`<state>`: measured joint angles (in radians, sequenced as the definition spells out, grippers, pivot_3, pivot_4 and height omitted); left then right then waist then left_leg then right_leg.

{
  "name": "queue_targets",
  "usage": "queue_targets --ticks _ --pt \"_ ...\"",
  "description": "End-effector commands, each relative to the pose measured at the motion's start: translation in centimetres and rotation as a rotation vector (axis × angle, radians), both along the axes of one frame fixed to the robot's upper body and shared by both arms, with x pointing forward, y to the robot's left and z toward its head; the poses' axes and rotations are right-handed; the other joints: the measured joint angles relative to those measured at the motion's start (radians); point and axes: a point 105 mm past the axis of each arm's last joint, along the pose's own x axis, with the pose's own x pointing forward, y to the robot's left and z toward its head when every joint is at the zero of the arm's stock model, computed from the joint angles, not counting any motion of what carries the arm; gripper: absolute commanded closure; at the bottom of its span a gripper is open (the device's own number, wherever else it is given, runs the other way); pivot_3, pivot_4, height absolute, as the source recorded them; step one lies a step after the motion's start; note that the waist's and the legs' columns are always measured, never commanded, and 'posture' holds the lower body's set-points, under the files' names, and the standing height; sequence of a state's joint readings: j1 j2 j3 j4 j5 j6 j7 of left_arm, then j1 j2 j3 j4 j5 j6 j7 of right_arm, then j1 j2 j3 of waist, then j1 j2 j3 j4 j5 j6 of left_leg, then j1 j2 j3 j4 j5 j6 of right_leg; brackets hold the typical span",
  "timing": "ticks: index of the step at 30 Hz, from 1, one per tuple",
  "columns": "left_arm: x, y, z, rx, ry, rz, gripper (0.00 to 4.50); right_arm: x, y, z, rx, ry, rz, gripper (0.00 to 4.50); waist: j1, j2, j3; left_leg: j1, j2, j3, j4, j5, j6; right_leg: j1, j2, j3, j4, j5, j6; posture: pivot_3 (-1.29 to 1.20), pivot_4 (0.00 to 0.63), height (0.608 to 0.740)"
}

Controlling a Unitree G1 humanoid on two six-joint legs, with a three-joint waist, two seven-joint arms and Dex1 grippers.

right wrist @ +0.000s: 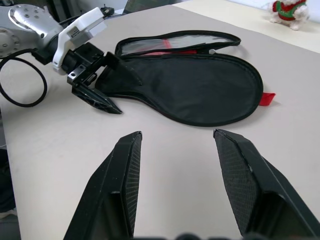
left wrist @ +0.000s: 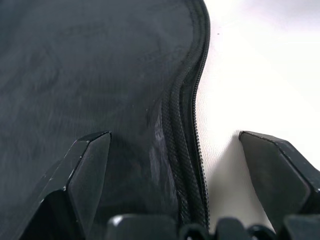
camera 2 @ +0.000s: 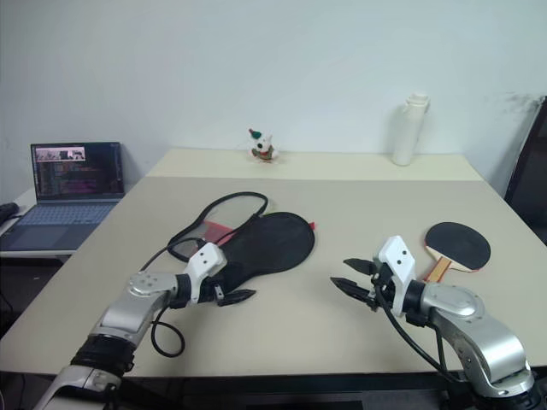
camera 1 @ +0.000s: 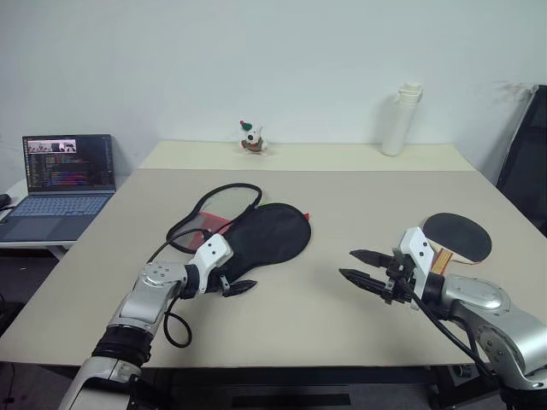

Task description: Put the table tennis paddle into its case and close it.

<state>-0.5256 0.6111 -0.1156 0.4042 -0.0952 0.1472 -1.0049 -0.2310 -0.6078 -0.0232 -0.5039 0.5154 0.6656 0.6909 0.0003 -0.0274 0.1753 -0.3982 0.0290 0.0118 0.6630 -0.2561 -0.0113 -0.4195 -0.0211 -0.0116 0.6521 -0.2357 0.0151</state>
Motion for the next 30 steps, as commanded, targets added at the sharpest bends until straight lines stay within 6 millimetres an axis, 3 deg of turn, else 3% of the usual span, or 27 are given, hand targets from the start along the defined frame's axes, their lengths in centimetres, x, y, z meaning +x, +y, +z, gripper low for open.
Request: queue_targets --ticks 1,3,6,12,17,25,30 --pt "-0.2 -0.3 -0.2 0.049 -0.004 -0.057 0.05 -0.4 0.2 1.0 0.009 -0.040 0.009 2.02 0.000 0.000 0.000 0.000 0.000 0.000 0.000 0.000 0.000 0.000 0.000 0.000 0.000 0.000 0.000 0.00 0.150 0.740" --pt "-0.1 0.0 -0.1 0.062 -0.008 -0.057 0.05 -0.5 0.2 1.0 0.009 -0.040 0.005 2.02 0.000 0.000 0.000 0.000 0.000 0.000 0.000 0.000 0.000 0.000 0.000 0.000 0.000 0.000 0.000 0.00 0.150 0.740" --pt "0.1 0.7 0.1 0.069 -0.018 -0.032 0.63 -0.5 0.1 1.0 0.010 -0.041 0.001 2.02 -0.001 0.000 0.000 0.000 0.000 0.000 0.000 0.000 0.000 0.000 0.000 0.000 0.000 0.000 0.000 0.00 0.150 0.740" --pt "-0.3 1.4 0.0 0.063 0.010 -0.024 2.72 -0.5 0.0 1.0 0.015 -0.040 -0.007 2.02 -0.003 0.000 0.000 0.002 0.000 0.001 0.000 0.000 0.000 0.000 0.000 0.000 0.004 0.000 0.000 0.00 0.150 0.740" --pt "0.0 0.2 0.9 -0.012 -0.006 -0.015 4.46 -0.4 -0.1 1.1 0.016 -0.040 -0.009 2.02 -0.003 0.000 0.000 0.003 0.000 0.001 0.000 0.000 0.000 0.000 0.001 0.000 0.006 -0.001 -0.001 0.00 0.150 0.740" --pt "1.5 -4.7 3.8 -0.136 -0.110 -0.030 4.46 -0.3 -0.1 1.1 0.015 -0.041 -0.009 2.02 0.003 -0.001 0.000 0.001 0.000 0.000 0.002 0.000 0.000 0.000 0.000 0.000 0.005 -0.001 -0.001 0.00 0.150 0.740" --pt "2.4 -8.5 4.6 -0.192 -0.138 -0.064 4.46 -0.3 -0.1 1.1 0.015 -0.041 -0.012 2.02 0.001 -0.001 0.000 0.001 -0.001 0.000 0.002 0.000 0.000 0.000 0.000 0.000 0.005 -0.001 -0.001 0.00 0.150 0.740"
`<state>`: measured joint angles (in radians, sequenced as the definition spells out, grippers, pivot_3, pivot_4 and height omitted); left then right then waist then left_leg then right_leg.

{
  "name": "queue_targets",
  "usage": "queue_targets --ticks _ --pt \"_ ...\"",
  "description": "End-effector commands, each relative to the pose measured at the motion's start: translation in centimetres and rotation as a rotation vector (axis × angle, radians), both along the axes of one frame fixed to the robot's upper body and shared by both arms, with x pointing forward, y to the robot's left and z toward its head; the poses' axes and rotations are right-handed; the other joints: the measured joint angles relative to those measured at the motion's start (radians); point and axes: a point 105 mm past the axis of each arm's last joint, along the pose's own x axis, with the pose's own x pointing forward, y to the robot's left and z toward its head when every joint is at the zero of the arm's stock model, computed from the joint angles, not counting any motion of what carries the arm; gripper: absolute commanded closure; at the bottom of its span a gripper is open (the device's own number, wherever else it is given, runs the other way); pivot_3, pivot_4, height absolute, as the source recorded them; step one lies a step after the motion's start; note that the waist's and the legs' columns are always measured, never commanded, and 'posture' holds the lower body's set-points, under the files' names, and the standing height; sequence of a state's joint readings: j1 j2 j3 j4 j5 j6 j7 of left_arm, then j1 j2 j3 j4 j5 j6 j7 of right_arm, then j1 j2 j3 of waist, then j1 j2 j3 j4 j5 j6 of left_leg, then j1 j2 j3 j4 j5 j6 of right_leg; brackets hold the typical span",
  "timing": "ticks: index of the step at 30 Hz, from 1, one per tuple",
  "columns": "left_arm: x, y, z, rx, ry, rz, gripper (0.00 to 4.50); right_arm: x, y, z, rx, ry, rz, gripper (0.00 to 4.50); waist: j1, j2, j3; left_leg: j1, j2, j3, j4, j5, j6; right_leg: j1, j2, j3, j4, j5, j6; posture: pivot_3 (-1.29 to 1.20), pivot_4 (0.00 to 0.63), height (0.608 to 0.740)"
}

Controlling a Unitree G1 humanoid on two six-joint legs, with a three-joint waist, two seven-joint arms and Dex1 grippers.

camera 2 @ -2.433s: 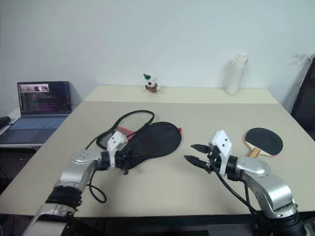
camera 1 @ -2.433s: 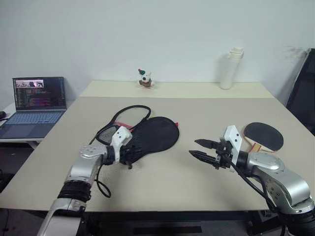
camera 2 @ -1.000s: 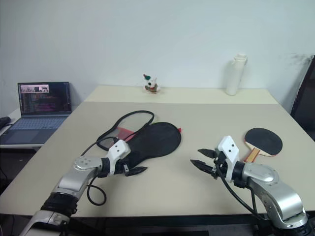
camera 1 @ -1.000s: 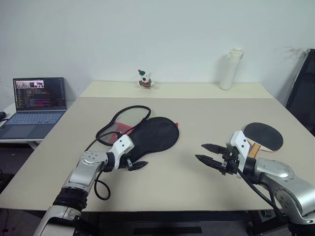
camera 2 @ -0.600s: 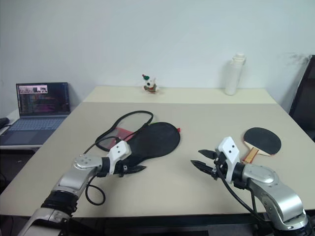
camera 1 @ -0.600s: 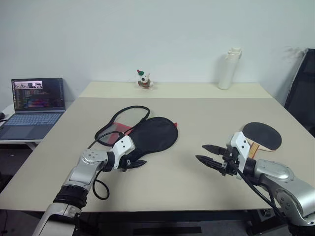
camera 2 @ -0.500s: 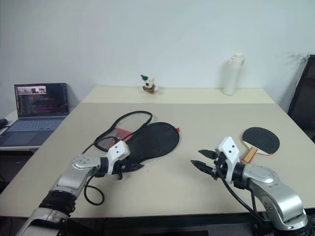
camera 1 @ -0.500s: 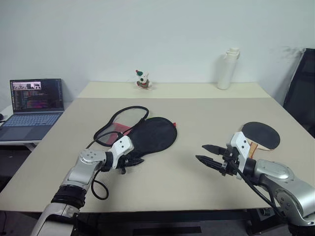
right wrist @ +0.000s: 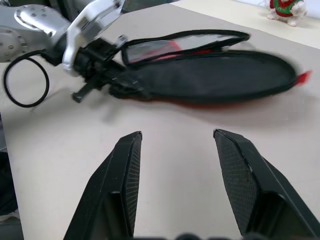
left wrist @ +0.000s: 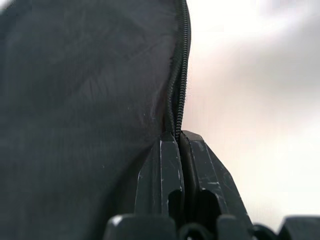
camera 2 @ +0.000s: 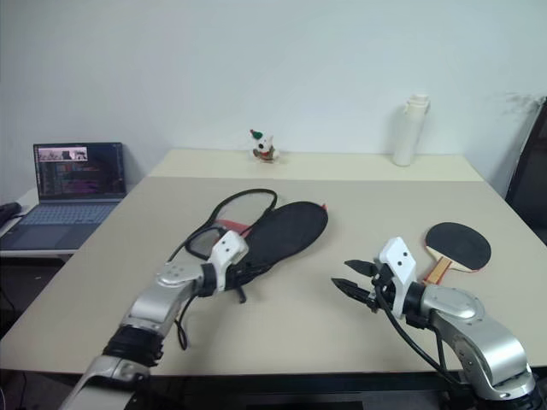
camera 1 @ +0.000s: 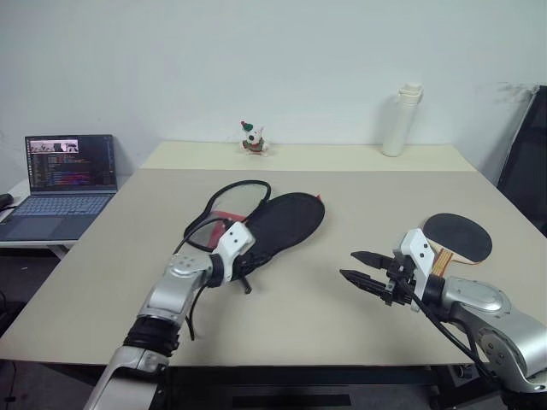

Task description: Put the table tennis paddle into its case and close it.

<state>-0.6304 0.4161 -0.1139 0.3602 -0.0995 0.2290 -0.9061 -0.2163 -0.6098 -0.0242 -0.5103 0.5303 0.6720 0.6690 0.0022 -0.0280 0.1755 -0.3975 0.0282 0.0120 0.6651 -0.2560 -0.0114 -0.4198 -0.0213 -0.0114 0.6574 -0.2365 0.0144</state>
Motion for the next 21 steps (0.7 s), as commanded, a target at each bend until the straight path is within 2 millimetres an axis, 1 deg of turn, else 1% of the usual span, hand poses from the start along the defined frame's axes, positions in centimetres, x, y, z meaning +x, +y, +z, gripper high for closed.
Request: queue_targets --ticks 1,2,5,8,12,15,16,17,18,19,21 --pt "0.6 -2.7 1.8 -0.032 -0.067 -0.037 4.46 -0.2 0.0 1.3 0.007 -0.056 0.003 2.02 -0.001 0.000 0.000 0.000 0.000 0.000 0.000 0.000 0.000 0.000 0.000 0.000 0.000 0.000 0.000 0.00 0.150 0.740" --pt "0.8 -3.2 1.8 -0.037 -0.069 -0.040 4.46 -0.1 0.0 1.3 0.006 -0.057 0.003 2.02 -0.002 0.000 0.000 0.000 0.000 0.000 0.000 0.000 0.000 0.000 0.000 0.000 0.000 0.000 0.000 0.00 0.150 0.740" --pt "1.7 -5.5 2.0 -0.069 -0.071 -0.029 4.46 -0.1 -0.1 1.3 0.005 -0.058 0.000 2.02 -0.002 0.000 0.000 0.000 0.000 0.000 0.000 0.000 0.000 0.000 0.000 0.000 0.000 0.000 0.000 0.00 0.150 0.740" --pt "2.2 -6.3 1.6 -0.063 -0.066 0.000 4.46 -0.1 0.0 1.3 0.005 -0.059 -0.003 2.02 -0.003 -0.001 0.000 0.000 0.000 0.000 0.000 0.000 0.000 0.000 0.000 0.000 0.000 0.000 0.000 0.00 0.150 0.740" --pt "1.7 -6.8 0.8 -0.081 -0.014 -0.031 4.46 -0.3 -0.1 1.3 0.003 -0.060 -0.008 2.02 -0.008 -0.001 0.000 0.000 0.000 0.001 -0.001 0.000 0.000 -0.001 0.001 0.000 0.000 0.000 0.000 0.00 0.150 0.740" --pt "1.3 -6.6 0.5 -0.093 0.000 -0.035 3.84 -0.2 -0.1 1.2 0.003 -0.058 -0.012 2.02 -0.007 -0.001 0.000 0.000 0.000 0.000 -0.001 0.000 0.000 0.000 0.001 0.000 0.000 0.000 0.000 0.00 0.150 0.740" --pt "1.2 -6.5 0.5 -0.099 0.003 -0.039 3.44 -0.2 -0.1 1.2 0.003 -0.057 -0.012 2.02 -0.007 -0.001 0.000 0.000 0.000 0.000 0.000 0.000 0.000 0.000 0.001 0.000 0.000 0.000 0.000 0.00 0.150 0.740" --pt "0.9 -6.5 0.4 -0.103 0.009 -0.049 3.19 -0.2 -0.1 1.2 0.004 -0.057 -0.012 2.02 -0.007 -0.001 0.000 0.000 0.000 0.001 0.000 0.000 0.000 0.000 0.001 0.000 0.000 0.000 0.000 0.00 0.150 0.740" --pt "0.6 -6.4 0.4 -0.103 0.009 -0.062 2.73 -0.1 -0.1 1.2 0.005 -0.056 -0.011 2.02 -0.007 -0.001 0.000 0.000 0.000 0.001 0.000 0.000 0.000 0.000 0.001 0.000 0.000 0.000 0.000 0.00 0.150 0.740" --pt "-0.1 -6.4 0.4 -0.101 0.015 -0.095 2.46 -0.1 0.0 1.3 0.007 -0.055 -0.010 2.02 -0.007 -0.001 0.000 0.000 0.000 0.001 0.000 0.000 0.000 0.000 0.001 0.000 0.000 0.000 0.000 0.00 0.150 0.740" --pt "-1.1 -5.8 0.3 -0.095 0.014 -0.135 1.75 0.1 0.0 1.3 0.013 -0.054 -0.009 2.02 -0.008 -0.001 0.000 0.000 0.000 0.001 -0.001 0.000 0.000 -0.001 0.001 0.000 0.000 0.000 0.000 0.00 0.150 0.740"
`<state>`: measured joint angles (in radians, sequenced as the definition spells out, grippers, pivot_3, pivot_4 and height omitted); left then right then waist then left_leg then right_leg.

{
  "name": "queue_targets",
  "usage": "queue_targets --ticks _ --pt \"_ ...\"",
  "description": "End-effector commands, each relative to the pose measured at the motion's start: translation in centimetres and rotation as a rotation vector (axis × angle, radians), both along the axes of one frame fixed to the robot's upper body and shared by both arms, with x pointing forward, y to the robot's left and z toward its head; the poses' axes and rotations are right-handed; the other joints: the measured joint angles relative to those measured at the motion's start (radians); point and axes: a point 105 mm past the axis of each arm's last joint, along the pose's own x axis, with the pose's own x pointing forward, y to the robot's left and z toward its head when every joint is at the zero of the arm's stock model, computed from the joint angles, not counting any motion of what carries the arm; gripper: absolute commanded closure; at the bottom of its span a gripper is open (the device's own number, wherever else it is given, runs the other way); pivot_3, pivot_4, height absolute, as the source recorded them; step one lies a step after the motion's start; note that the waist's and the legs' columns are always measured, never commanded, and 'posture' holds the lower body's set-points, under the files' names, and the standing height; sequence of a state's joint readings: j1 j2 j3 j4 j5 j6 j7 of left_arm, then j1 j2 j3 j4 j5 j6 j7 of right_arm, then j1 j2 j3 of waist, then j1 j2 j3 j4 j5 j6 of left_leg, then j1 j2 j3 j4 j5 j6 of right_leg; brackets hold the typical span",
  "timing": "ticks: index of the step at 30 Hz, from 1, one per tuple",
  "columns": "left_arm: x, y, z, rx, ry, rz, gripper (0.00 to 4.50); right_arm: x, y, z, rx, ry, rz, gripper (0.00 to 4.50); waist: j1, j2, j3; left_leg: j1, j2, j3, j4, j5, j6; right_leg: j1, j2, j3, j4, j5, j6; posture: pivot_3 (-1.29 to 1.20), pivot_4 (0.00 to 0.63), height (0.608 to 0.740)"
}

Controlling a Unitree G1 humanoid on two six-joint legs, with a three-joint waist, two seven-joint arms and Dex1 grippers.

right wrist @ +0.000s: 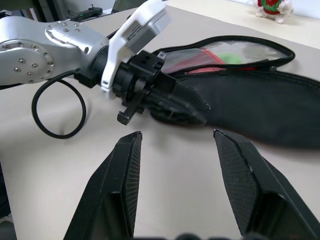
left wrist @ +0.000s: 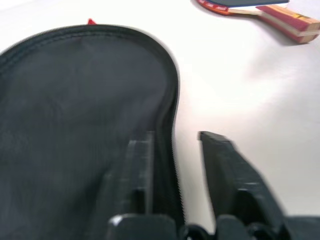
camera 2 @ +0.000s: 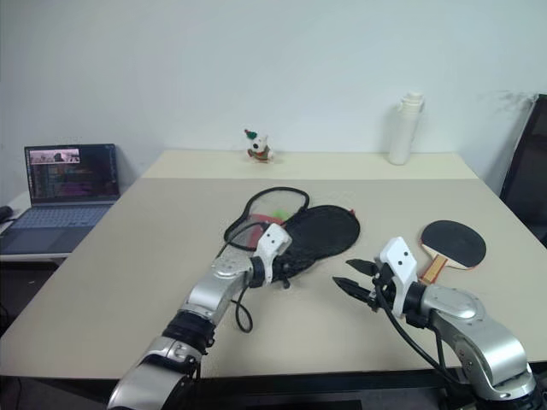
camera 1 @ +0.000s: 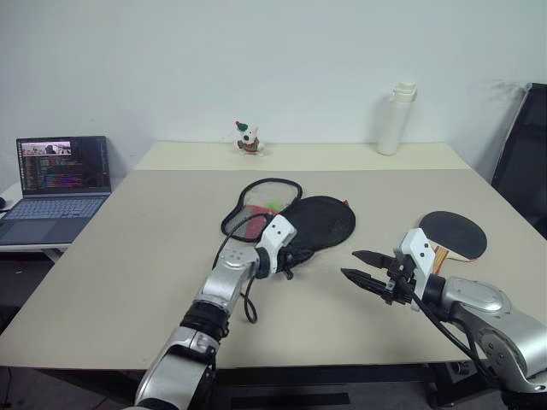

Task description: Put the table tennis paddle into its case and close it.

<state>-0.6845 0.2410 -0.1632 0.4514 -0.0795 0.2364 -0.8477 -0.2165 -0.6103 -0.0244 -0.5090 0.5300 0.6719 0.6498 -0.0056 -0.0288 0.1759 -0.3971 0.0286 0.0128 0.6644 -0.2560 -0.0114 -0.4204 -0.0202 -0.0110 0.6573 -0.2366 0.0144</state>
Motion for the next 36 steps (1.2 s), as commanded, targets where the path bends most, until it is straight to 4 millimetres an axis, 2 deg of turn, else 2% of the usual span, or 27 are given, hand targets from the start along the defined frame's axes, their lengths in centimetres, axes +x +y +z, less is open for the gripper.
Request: queue_targets --ticks 1,3,5,7,10,13,17,19,25,29,36 --pt "-1.7 0.3 1.6 -0.020 -0.047 -0.085 1.42 0.0 0.1 1.4 0.017 -0.050 0.010 2.02 -0.001 0.000 0.000 0.000 0.000 0.000 0.000 0.000 0.000 0.000 0.000 0.000 0.000 0.000 0.000 0.00 0.150 0.740" --pt "-2.1 0.7 1.8 -0.032 -0.046 -0.091 0.79 0.1 0.1 1.4 0.023 -0.048 0.008 2.02 0.001 0.000 0.000 0.000 0.000 -0.001 0.000 0.000 0.000 0.000 0.000 0.000 0.000 0.000 0.000 0.00 0.150 0.740" --pt "-2.5 1.9 2.6 -0.066 -0.069 -0.072 0.07 0.5 0.0 1.5 0.039 -0.039 -0.008 2.02 0.002 0.000 0.000 0.000 0.000 -0.001 0.000 0.000 0.000 0.000 0.000 0.000 0.001 0.000 0.000 0.00 0.150 0.740" --pt "-3.3 4.1 4.2 -0.134 -0.081 -0.076 0.03 1.4 -0.2 1.4 0.061 -0.002 -0.053 2.02 -0.002 0.000 0.000 0.001 0.000 0.000 0.000 0.000 0.000 0.000 0.000 0.000 0.001 0.000 0.000 0.00 0.150 0.740" --pt "-3.4 7.0 4.9 -0.138 -0.087 -0.028 0.03 2.4 0.1 1.1 0.088 0.049 -0.101 2.02 -0.005 0.000 0.000 0.001 0.001 -0.001 0.000 0.000 0.000 0.000 0.000 0.001 0.001 0.000 -0.001 0.00 0.150 0.740" --pt "-2.9 9.7 5.3 -0.108 -0.107 0.041 0.00 3.3 0.7 0.6 0.103 0.095 -0.132 1.49 -0.003 0.000 0.000 0.002 0.001 -0.001 0.000 0.000 0.000 0.000 0.000 0.000 0.003 -0.001 -0.002 0.00 0.150 0.740" --pt "-2.2 13.1 6.3 -0.083 -0.129 0.125 0.00 5.6 1.3 -1.0 0.151 0.226 -0.267 0.17 -0.002 0.000 0.000 0.001 0.001 -0.001 0.000 0.000 0.000 0.000 0.000 0.000 0.002 -0.001 -0.001 0.00 0.150 0.740" --pt "-1.9 14.4 6.5 -0.064 -0.147 0.164 0.00 6.3 2.1 -2.1 0.180 0.319 -0.298 0.08 -0.002 0.000 0.000 0.001 0.001 -0.001 0.000 0.000 0.000 0.000 -0.001 0.000 0.002 -0.001 -0.002 0.00 0.150 0.740" --pt "-1.4 15.9 6.9 -0.066 -0.161 0.207 0.00 7.9 3.5 -3.5 0.254 0.437 -0.372 0.08 0.000 0.000 0.000 -0.001 0.001 -0.001 -0.001 0.000 0.000 -0.002 -0.001 0.000 0.002 0.002 -0.006 0.00 0.150 0.740" --pt "-1.3 15.9 7.0 -0.064 -0.164 0.206 0.00 8.7 4.5 -3.7 0.296 0.461 -0.388 0.08 -0.001 0.000 0.000 -0.001 0.001 -0.001 -0.001 0.000 0.000 -0.002 -0.002 0.000 0.002 0.002 -0.006 0.00 0.150 0.740" --pt "-1.1 15.2 7.1 -0.062 -0.169 0.196 0.00 9.4 7.8 -4.1 0.300 0.475 -0.343 0.08 -0.011 0.000 0.000 -0.001 0.001 -0.001 -0.001 0.000 0.000 -0.002 -0.001 0.000 0.002 0.002 -0.007 0.00 0.150 0.740"
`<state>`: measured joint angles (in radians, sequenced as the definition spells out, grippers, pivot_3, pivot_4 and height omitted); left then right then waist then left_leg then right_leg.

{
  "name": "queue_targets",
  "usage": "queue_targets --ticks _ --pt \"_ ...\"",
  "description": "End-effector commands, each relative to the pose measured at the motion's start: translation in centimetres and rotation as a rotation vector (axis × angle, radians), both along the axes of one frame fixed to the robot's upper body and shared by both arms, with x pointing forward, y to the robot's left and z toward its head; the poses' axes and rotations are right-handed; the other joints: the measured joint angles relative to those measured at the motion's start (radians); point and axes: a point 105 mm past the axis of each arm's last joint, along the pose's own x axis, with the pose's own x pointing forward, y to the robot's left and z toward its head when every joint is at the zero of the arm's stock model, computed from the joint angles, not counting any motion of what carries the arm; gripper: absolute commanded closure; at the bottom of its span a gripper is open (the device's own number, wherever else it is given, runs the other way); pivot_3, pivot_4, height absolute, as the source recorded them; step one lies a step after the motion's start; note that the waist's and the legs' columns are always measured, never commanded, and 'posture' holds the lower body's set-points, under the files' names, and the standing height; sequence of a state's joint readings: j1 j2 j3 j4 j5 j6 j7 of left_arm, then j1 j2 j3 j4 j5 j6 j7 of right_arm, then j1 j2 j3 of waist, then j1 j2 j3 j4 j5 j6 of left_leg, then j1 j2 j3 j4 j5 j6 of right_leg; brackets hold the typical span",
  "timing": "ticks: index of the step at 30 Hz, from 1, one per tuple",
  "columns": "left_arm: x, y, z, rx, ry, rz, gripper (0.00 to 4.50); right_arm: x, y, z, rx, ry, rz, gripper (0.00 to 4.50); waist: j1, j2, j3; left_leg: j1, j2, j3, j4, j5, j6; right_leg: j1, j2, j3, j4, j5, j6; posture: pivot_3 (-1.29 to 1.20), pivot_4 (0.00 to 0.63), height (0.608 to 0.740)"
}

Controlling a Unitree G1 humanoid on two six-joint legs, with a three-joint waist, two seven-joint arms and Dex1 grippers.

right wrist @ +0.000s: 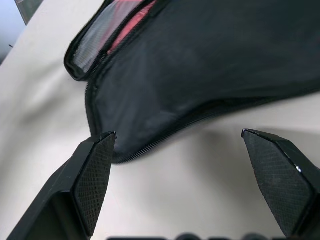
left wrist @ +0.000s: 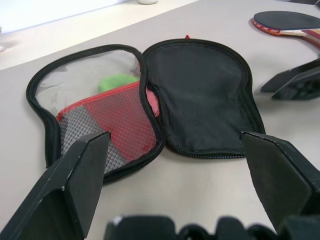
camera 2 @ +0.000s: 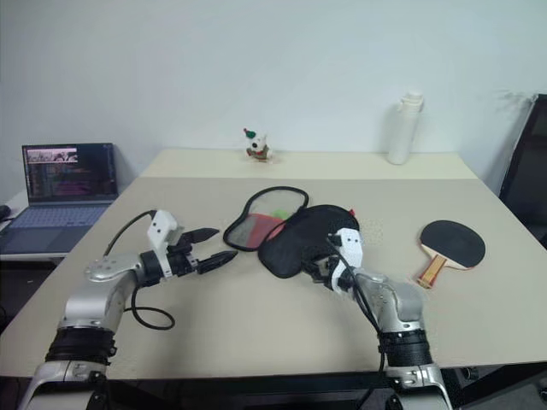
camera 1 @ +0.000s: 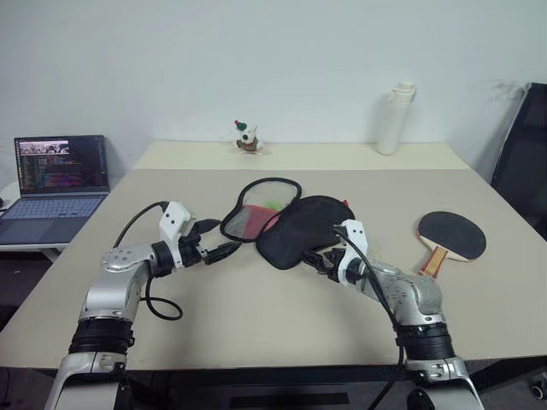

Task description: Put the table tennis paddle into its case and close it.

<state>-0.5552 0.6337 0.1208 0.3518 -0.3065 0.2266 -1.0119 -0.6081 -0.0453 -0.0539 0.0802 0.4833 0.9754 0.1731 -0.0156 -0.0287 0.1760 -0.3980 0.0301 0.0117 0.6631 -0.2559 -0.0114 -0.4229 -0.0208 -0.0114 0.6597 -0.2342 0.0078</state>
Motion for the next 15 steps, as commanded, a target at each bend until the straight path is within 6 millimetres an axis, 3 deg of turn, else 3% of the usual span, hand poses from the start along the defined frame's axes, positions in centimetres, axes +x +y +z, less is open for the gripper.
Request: queue_targets --ticks 1,10,15 --pt "0.2 -0.3 1.8 0.005 -0.069 -0.008 0.00 0.6 1.3 1.3 0.013 -0.062 0.014 0.08 -0.002 0.000 0.000 0.000 0.000 0.000 0.000 0.000 0.000 0.000 0.000 0.000 0.000 0.000 0.000 0.00 0.150 0.740" --pt "0.2 -1.0 1.7 0.006 -0.071 -0.021 0.00 1.0 4.5 1.9 -0.001 -0.138 0.052 0.08 -0.012 0.000 0.000 0.000 0.001 0.000 0.000 0.000 0.000 0.000 0.000 0.000 0.000 0.000 0.000 0.00 0.150 0.740" --pt "-0.1 -1.2 1.4 0.009 -0.069 -0.025 0.00 1.2 4.3 2.2 0.019 -0.143 0.023 1.65 -0.012 0.000 0.000 0.000 0.001 0.000 0.000 0.000 0.000 0.000 -0.001 0.000 0.000 0.000 0.000 0.00 0.150 0.740"
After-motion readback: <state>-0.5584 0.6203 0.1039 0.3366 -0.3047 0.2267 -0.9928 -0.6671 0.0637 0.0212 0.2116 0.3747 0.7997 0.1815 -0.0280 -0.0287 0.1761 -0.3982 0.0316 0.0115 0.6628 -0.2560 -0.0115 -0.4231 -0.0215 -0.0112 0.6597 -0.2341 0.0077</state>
